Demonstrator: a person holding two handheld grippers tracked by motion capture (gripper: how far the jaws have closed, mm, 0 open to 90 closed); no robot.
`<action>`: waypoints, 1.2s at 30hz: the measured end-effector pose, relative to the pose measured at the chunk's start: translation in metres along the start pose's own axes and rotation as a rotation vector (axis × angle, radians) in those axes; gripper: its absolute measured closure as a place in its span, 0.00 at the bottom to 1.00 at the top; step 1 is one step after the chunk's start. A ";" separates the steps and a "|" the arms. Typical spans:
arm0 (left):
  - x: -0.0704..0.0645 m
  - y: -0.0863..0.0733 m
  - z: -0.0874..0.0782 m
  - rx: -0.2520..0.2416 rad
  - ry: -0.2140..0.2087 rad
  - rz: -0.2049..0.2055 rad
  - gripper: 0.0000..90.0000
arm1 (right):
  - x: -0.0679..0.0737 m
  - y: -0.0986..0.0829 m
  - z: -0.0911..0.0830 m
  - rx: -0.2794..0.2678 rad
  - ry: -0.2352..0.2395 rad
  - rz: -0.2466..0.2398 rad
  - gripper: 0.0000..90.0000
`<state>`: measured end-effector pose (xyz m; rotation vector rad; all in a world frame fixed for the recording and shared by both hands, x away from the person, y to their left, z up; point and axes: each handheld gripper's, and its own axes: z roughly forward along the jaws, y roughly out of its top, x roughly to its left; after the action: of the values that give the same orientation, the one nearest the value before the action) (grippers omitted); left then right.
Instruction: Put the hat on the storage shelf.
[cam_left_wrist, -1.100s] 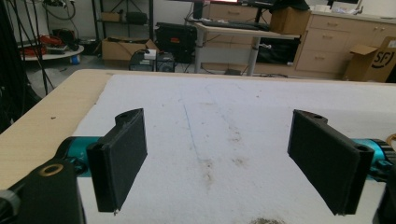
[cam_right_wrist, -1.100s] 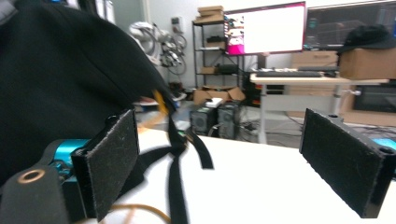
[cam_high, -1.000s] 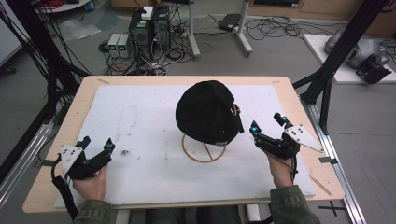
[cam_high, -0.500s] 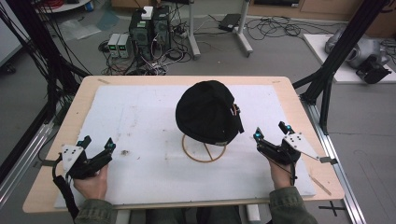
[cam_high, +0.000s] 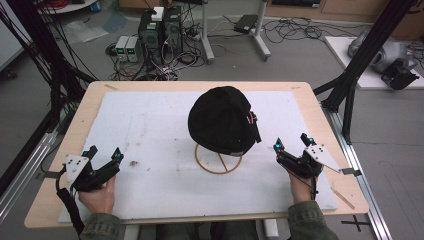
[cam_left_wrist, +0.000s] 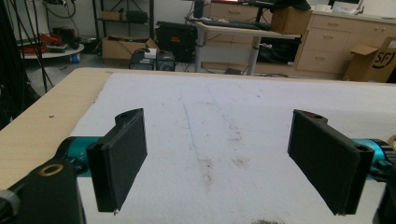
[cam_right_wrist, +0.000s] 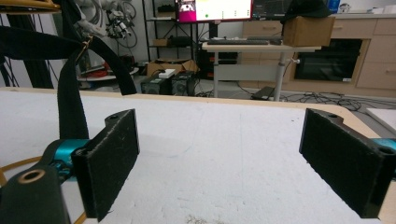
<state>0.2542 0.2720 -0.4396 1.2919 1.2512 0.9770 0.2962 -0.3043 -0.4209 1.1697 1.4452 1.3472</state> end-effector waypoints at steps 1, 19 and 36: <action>0.000 0.000 0.000 0.000 0.000 0.001 0.22 | 0.000 0.000 0.000 0.003 0.000 0.000 0.13; 0.000 0.000 -0.003 -0.002 0.000 0.000 0.22 | 0.002 -0.001 0.003 0.013 0.005 0.010 0.13; -0.002 0.000 0.000 0.002 -0.007 0.004 0.22 | 0.001 -0.001 0.001 0.013 0.008 0.017 0.13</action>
<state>0.2540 0.2699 -0.4391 1.2987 1.2452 0.9737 0.2968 -0.3035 -0.4218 1.1879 1.4549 1.3575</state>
